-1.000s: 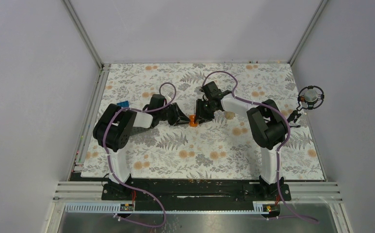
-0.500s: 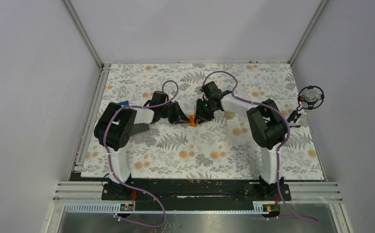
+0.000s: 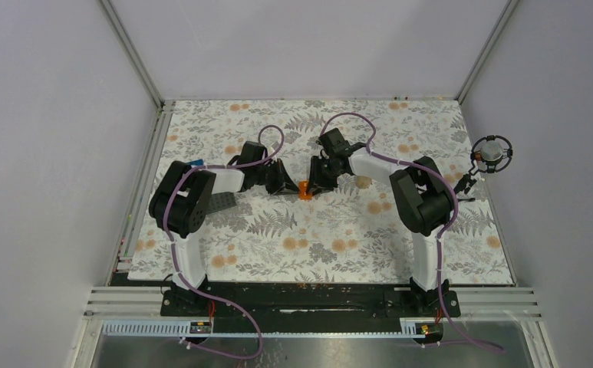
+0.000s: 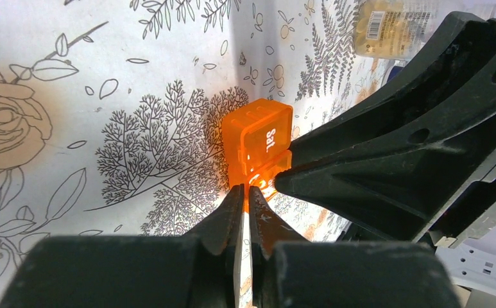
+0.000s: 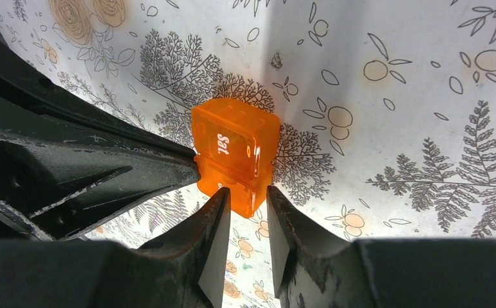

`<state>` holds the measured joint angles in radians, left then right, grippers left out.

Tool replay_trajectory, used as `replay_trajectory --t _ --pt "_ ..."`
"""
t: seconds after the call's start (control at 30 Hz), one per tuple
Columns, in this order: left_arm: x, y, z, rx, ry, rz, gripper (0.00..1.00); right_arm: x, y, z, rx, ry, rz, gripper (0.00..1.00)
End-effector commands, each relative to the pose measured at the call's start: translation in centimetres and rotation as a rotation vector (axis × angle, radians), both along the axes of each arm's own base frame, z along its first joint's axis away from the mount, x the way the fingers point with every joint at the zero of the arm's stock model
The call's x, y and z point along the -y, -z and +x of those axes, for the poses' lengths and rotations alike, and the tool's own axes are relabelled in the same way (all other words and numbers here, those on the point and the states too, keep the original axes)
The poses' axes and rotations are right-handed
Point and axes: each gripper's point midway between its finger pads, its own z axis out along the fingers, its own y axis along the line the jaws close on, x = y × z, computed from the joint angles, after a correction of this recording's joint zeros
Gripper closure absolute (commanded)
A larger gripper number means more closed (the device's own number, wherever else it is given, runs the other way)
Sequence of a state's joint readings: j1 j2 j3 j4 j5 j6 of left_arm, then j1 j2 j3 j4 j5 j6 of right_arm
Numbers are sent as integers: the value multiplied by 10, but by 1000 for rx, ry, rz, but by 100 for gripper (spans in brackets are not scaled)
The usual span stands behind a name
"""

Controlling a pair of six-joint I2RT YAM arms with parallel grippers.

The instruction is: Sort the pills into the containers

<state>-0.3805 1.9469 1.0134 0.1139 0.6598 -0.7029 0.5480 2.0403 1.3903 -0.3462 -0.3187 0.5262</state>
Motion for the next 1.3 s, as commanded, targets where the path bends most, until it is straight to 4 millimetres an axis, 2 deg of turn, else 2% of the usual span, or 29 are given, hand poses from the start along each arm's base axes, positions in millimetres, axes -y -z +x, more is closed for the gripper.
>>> replay_trajectory --t 0.0,0.17,0.23,0.3,0.4,0.5,0.67,0.77,0.87,1.07,1.13,1.27 --pt "-10 15 -2 -9 -40 92 95 7 8 -4 -15 13 -66 66" --pt "0 -52 34 125 -103 -13 86 9 -22 9 42 30 -89 64" --pt "-2 -73 42 163 -126 -35 83 8 -33 15 63 39 -86 62" --pt "-9 -84 47 181 -155 -30 81 9 -44 20 88 54 -87 57" --pt "-29 -90 48 206 -207 3 81 10 -54 29 119 67 -109 41" --pt "-54 -91 48 218 -281 41 79 9 -53 36 160 63 -157 28" --pt "-94 -98 48 269 -410 100 70 1 -42 42 216 40 -267 19" --pt "-112 -101 47 305 -464 155 56 -3 -35 42 239 32 -331 15" --pt "-122 -103 44 326 -501 178 41 -4 -29 44 267 32 -387 13" --pt "-126 -106 38 354 -521 169 16 -4 -20 42 286 23 -478 13" --pt "-129 -105 36 357 -527 177 13 -6 -16 42 283 21 -478 15" --pt "-128 -103 34 354 -518 178 13 -13 -11 42 268 19 -463 24"
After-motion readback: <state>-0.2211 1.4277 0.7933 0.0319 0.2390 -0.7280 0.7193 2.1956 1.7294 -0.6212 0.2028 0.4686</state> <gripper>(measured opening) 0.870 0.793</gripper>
